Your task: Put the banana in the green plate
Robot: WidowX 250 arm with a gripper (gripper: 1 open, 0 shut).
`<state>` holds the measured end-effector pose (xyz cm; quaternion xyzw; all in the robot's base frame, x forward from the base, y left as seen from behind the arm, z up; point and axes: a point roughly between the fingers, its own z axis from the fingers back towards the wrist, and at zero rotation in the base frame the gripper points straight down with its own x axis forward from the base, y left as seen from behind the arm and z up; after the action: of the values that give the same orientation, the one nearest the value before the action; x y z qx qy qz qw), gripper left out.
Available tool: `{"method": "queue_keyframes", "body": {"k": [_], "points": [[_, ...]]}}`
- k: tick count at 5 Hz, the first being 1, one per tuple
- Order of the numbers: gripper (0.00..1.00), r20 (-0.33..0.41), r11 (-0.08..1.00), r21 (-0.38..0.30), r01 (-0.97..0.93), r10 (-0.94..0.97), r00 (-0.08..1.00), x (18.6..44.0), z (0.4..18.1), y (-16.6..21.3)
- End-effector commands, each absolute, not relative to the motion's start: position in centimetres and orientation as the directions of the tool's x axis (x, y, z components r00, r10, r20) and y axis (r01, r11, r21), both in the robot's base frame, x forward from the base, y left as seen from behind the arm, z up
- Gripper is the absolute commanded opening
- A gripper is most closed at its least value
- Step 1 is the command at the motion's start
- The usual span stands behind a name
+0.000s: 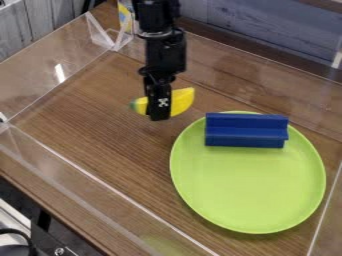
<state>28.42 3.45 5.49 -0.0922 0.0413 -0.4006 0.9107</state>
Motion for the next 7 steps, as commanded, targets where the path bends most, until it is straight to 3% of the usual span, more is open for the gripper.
{"method": "queue_keyframes", "body": {"k": [1,4,7], "points": [[0.00,0.038,0.639,-0.152,0.754,-0.759,0.650,28.2,7.3,0.9],[0.00,0.054,0.545,-0.155,0.824,-0.828,0.558,26.2,6.7,-4.5],[0.00,0.059,0.456,-0.174,0.873,-0.880,0.471,24.5,4.4,-8.8]]}}
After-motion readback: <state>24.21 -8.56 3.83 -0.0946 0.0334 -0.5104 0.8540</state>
